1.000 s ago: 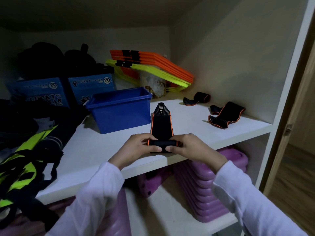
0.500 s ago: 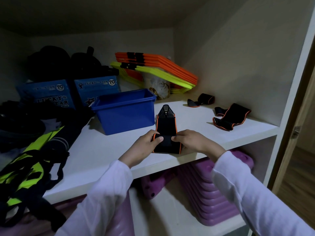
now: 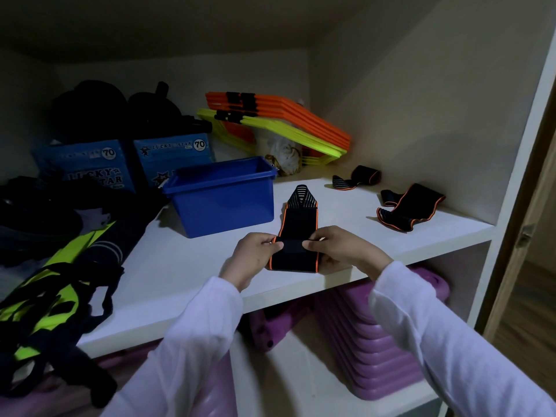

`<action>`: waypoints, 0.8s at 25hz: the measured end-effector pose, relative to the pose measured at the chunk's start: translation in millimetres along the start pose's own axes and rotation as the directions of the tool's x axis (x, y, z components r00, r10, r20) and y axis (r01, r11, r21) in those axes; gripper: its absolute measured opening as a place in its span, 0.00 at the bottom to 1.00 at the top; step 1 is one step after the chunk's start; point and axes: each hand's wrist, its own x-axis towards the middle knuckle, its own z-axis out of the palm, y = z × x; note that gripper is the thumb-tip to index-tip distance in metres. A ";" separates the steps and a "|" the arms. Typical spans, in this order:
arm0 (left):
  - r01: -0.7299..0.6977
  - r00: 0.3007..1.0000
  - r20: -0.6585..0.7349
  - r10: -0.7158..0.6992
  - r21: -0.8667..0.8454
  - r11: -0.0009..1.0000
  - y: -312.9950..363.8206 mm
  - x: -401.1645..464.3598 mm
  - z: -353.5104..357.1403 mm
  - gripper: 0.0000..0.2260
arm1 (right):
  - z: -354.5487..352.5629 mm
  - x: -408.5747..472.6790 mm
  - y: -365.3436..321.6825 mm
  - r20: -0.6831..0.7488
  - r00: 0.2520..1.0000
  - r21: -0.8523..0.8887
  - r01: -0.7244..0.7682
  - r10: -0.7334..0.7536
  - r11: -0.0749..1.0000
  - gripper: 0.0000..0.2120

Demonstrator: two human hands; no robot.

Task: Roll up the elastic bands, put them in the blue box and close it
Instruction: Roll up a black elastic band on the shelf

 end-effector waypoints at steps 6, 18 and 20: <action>0.050 0.998 -0.047 -0.048 0.044 0.998 1.9 4.9 -0.3 0.11 | 13.6 -4.2 3.6 -0.215 0.973 -0.164 0.053 -0.088 0.985 0.16; 0.108 0.988 -0.116 -0.099 0.070 0.992 6.4 0.6 6.0 0.05 | 16.1 -8.0 2.6 -0.293 0.952 -0.352 -0.028 -0.082 0.935 0.22; 0.097 0.992 -0.090 -0.090 0.080 0.992 5.0 -1.6 5.9 0.04 | 10.1 -8.3 5.5 -0.264 0.962 -0.354 -0.031 -0.068 0.935 0.22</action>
